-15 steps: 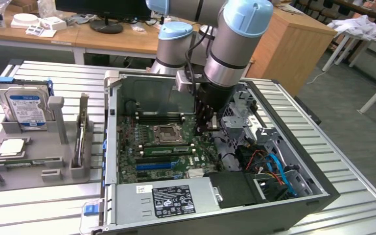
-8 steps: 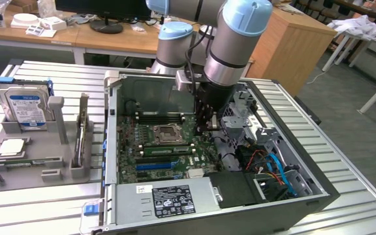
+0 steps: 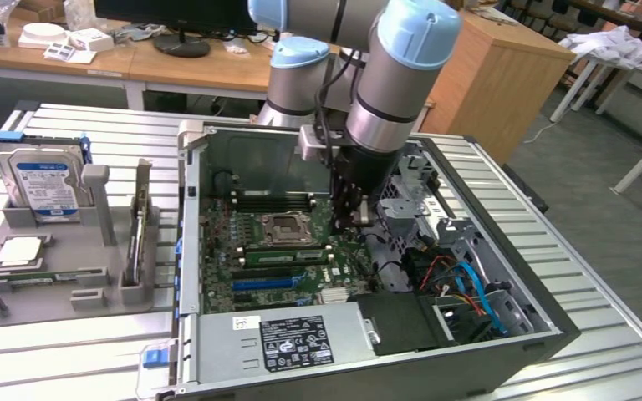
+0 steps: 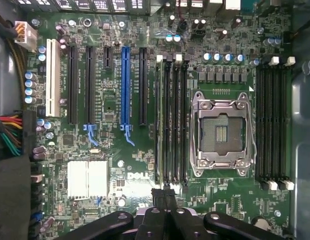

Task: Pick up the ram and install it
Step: 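Press down the ram until it locks into place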

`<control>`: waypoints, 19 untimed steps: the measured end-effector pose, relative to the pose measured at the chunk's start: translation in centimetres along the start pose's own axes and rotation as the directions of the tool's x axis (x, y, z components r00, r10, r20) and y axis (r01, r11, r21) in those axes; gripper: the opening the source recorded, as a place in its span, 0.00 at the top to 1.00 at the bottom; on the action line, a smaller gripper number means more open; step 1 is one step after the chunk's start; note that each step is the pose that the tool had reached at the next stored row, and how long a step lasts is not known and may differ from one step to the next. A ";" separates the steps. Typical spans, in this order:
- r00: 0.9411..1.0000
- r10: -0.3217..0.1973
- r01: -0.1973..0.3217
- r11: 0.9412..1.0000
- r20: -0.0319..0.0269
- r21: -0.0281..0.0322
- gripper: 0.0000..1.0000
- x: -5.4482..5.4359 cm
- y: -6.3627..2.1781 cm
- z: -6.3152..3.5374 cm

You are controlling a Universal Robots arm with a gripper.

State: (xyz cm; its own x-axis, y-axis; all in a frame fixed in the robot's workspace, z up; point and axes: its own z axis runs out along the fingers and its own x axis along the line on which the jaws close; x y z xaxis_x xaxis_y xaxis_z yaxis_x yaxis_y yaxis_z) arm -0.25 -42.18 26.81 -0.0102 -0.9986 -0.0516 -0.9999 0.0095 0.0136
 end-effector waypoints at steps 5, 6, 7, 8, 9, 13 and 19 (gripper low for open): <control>1.000 0.000 0.000 1.000 0.000 0.000 0.89 0.0 -0.01 0.78; 1.000 0.000 0.000 1.000 0.000 0.000 0.89 0.0 -0.01 0.92; 1.000 0.000 0.000 1.000 0.000 0.000 0.89 0.1 -0.01 1.06; 1.000 0.000 0.000 1.000 0.000 0.000 0.89 0.1 -0.02 1.19; 1.000 0.000 0.000 1.000 0.000 0.000 0.89 0.1 -0.02 1.30; 1.000 0.000 0.000 1.000 0.000 0.000 0.89 0.1 -0.02 1.40; 1.000 0.000 0.000 1.000 0.001 0.000 0.89 0.1 -0.03 1.95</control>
State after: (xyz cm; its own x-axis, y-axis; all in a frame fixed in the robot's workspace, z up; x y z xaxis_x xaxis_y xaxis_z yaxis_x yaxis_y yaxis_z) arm -0.25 -42.18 24.86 -0.0102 -0.9986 -0.0522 -0.9999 0.0095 0.0135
